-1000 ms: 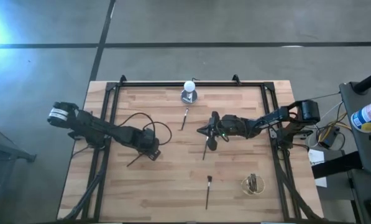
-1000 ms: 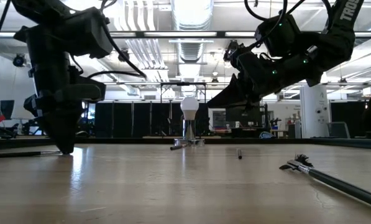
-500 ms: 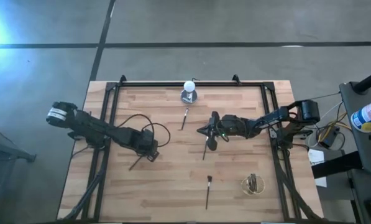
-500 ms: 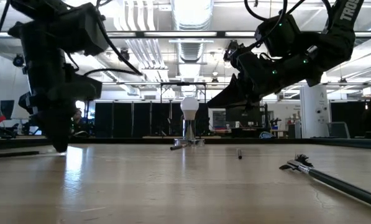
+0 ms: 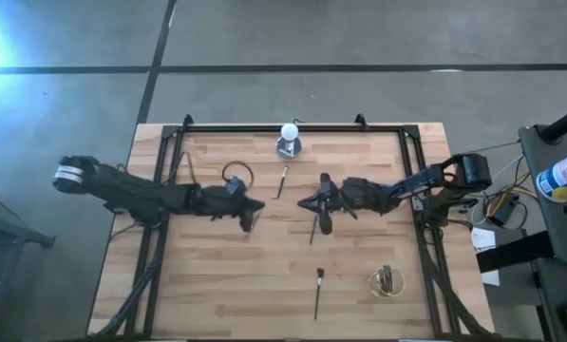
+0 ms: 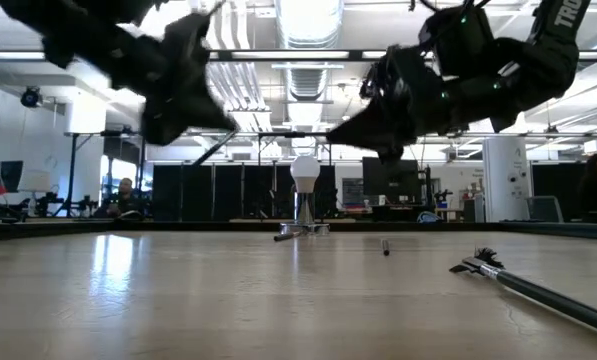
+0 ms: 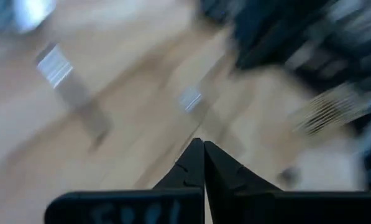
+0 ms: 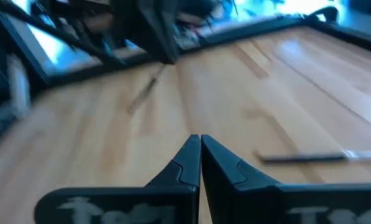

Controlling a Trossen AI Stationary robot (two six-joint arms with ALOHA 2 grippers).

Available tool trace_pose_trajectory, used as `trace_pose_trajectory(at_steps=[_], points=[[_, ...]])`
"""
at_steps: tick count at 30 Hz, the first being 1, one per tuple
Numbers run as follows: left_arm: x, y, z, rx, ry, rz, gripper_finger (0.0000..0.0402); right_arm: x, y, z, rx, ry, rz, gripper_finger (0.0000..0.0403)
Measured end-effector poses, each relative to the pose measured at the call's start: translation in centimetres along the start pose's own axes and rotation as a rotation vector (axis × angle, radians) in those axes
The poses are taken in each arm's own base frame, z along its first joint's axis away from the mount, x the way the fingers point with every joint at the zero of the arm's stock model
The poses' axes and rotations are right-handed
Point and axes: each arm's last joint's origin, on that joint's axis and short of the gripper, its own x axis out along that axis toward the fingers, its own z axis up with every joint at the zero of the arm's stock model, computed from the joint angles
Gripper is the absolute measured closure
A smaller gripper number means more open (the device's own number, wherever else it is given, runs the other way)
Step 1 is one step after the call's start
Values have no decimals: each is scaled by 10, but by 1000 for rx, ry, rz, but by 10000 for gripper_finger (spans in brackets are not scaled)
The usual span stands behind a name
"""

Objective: Pick & Place Makeup Supplies
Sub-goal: Put the silver makeup brush into the gold makeup holder

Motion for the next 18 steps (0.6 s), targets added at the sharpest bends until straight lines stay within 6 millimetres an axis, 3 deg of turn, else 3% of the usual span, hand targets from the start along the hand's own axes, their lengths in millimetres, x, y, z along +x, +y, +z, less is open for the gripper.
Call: trace_pose_trajectory(at_steps=[8,18], points=[[19,4,24,113,-323,-348,401,14,19,14,97,-72,80,365],[36,-1,32,213,-398,-415,401,27,26,41,172,-162,81,260]])
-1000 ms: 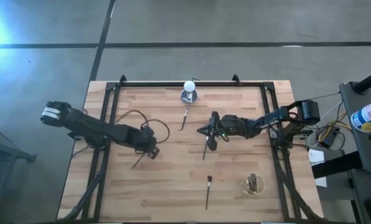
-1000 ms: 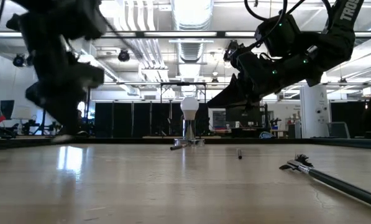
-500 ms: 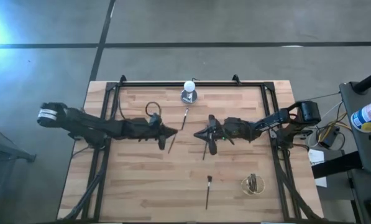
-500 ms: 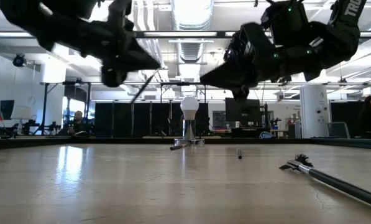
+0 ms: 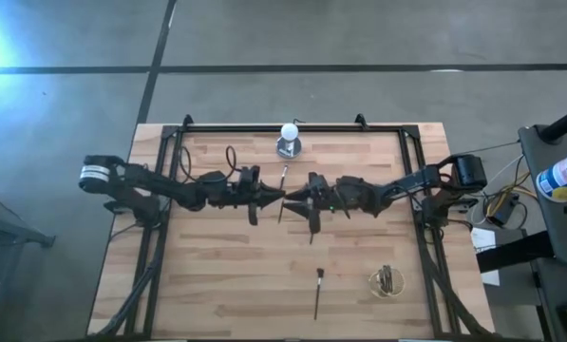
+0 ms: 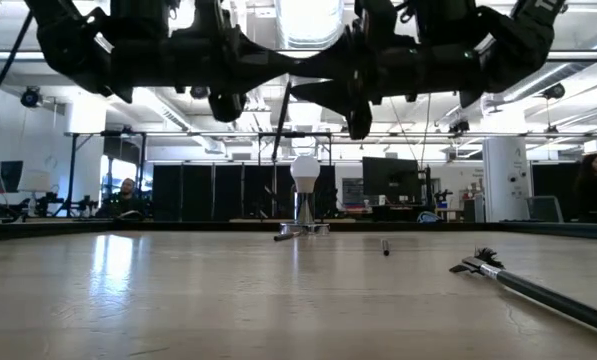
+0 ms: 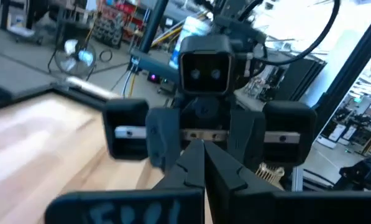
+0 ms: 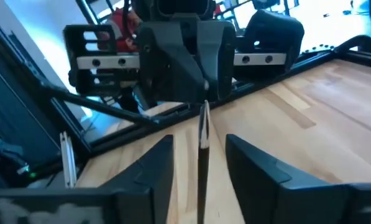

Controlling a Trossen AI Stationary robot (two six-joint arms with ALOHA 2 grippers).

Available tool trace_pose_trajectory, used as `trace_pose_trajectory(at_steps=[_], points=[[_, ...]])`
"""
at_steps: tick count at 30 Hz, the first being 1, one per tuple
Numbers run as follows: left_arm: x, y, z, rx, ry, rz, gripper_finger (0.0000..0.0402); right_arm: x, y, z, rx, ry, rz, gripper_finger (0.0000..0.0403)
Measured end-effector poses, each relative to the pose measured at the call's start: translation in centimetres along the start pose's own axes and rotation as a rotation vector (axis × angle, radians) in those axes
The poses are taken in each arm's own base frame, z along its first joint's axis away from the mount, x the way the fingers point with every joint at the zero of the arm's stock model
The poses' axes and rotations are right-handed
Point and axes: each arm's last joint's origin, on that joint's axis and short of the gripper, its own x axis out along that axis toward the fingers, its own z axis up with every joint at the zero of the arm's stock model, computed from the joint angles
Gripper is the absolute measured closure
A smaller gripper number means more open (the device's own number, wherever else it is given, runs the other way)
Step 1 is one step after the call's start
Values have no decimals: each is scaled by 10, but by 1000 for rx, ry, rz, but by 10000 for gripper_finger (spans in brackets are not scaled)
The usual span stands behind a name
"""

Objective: Pick & Place Makeup Supplies
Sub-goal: Put the silver makeup brush into the gold makeup holder

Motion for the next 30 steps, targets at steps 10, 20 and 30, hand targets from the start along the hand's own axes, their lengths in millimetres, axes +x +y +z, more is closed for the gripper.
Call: trace_pose_trajectory(at_steps=[10,20,30], points=[[2,-2,4,35,-18,-15,401,10,3,11,-15,-47,13,284],[2,-2,7,16,-14,-10,392,6,5,10,-31,-9,1,385],[-11,3,9,52,-10,15,332,-46,53,29,-46,173,-175,388]])
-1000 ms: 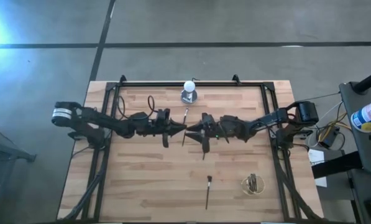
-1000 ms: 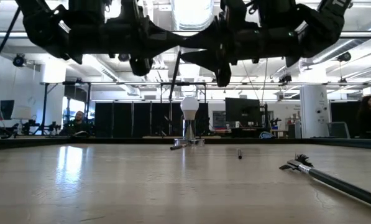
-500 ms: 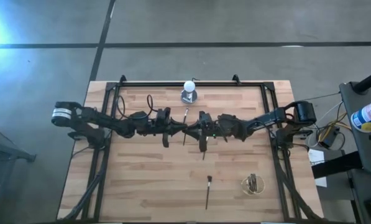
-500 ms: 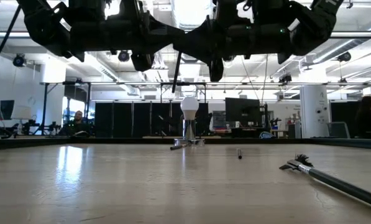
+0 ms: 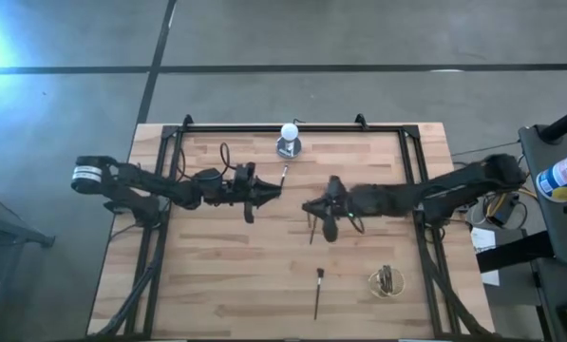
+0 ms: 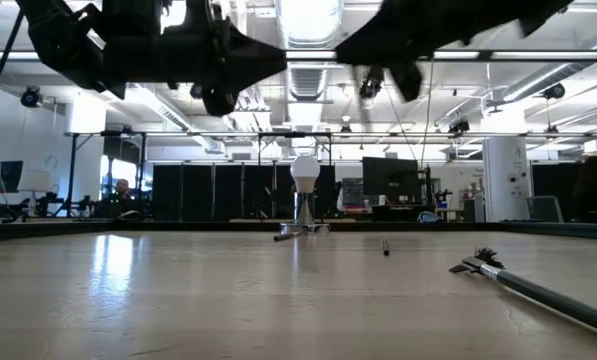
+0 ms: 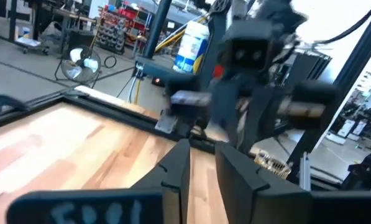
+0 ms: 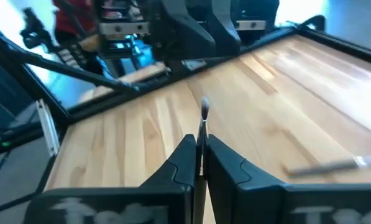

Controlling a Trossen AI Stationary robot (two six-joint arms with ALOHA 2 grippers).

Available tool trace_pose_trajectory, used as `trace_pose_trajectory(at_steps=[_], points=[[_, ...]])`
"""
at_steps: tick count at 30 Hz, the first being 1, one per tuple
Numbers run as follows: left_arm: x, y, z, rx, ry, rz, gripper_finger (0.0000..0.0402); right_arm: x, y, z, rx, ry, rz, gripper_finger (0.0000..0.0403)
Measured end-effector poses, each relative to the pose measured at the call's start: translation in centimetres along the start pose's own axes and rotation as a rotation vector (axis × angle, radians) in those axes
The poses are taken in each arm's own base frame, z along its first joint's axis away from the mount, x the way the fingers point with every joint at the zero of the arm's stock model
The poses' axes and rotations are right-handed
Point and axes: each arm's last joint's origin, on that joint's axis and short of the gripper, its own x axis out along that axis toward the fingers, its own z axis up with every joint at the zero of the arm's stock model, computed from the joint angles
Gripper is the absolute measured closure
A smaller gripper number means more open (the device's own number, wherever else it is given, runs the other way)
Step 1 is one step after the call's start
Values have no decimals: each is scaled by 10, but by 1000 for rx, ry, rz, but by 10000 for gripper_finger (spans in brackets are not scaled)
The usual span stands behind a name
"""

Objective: Pick & Place Makeup Supplies
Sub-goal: Put the silver makeup brush into the gold makeup holder

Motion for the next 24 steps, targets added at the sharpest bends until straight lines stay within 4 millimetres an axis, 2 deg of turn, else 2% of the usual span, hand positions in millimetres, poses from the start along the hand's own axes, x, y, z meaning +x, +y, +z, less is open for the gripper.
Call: trace_pose_trajectory(at_steps=[5,11,19,24], points=[[-5,5,-7,0,33,23,326,-45,25,-9,52,80,-88,389],[-7,9,-13,-9,68,42,326,-93,48,-29,121,186,-97,389],[-8,11,-18,-20,118,68,326,-138,79,-47,97,314,36,389],[-8,12,-19,-27,133,79,326,-159,86,-60,74,403,13,389]])
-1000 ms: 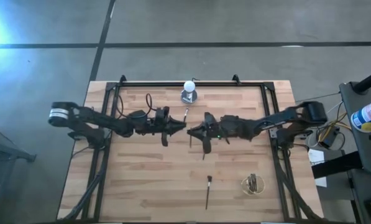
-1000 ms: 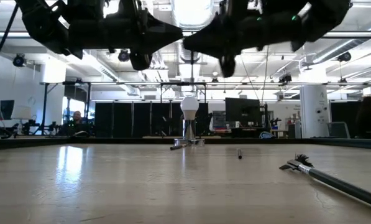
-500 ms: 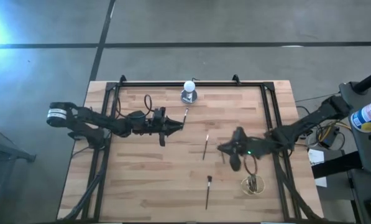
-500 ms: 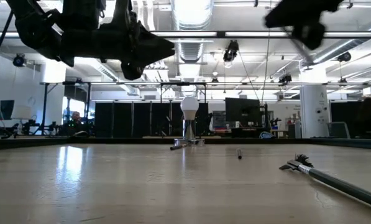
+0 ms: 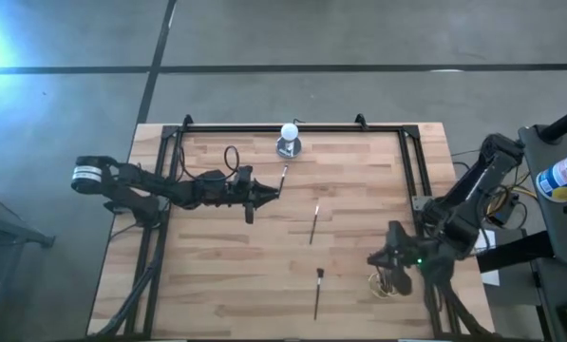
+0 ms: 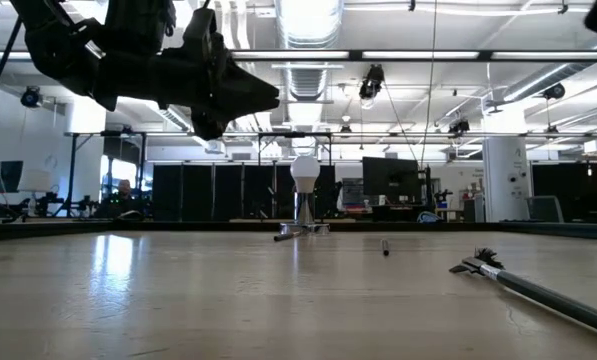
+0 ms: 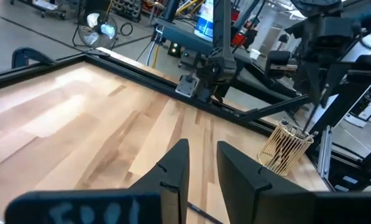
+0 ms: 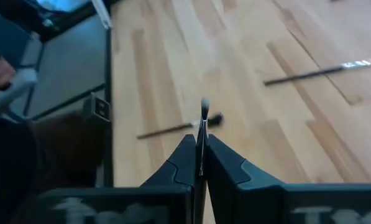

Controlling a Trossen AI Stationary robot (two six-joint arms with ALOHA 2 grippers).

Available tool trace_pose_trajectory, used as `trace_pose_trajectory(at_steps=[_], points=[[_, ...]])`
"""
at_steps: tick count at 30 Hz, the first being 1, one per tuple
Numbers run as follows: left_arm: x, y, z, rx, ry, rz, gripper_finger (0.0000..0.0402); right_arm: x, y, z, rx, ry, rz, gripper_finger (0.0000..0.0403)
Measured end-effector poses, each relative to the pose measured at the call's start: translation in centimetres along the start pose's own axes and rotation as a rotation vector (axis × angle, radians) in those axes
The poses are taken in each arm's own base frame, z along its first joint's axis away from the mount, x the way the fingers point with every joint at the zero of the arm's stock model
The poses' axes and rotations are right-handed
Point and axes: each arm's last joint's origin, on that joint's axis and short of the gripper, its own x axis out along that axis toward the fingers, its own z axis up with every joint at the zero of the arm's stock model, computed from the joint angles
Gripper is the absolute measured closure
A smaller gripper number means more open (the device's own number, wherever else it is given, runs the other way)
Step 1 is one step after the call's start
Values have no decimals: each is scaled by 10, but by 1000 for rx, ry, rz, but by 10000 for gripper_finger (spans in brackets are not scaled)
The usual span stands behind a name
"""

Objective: Pick & Place Makeup Supplies
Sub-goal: Put the silver makeup brush into the gold makeup holder

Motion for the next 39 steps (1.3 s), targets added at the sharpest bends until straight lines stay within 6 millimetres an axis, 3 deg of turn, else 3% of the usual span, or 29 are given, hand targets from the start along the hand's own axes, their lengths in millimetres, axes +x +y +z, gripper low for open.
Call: trace_pose_trajectory(at_steps=[7,15,22,28,32,34,39], points=[[0,1,-1,-4,5,9,326,-10,-3,-23,-22,-14,-39,390],[0,3,-6,-36,59,37,326,4,-15,-50,33,46,-100,387],[-2,8,-10,4,80,56,326,6,-14,-53,143,85,-112,323],[-18,19,-24,-11,58,73,350,-4,-9,-42,159,101,-140,265],[-31,25,-30,7,-3,63,393,-6,-4,-21,173,-94,-173,259],[-37,28,-32,25,-24,66,397,-1,-7,-8,164,-192,-223,265],[-46,35,-38,67,-18,93,401,32,-34,26,351,-126,-342,300]])
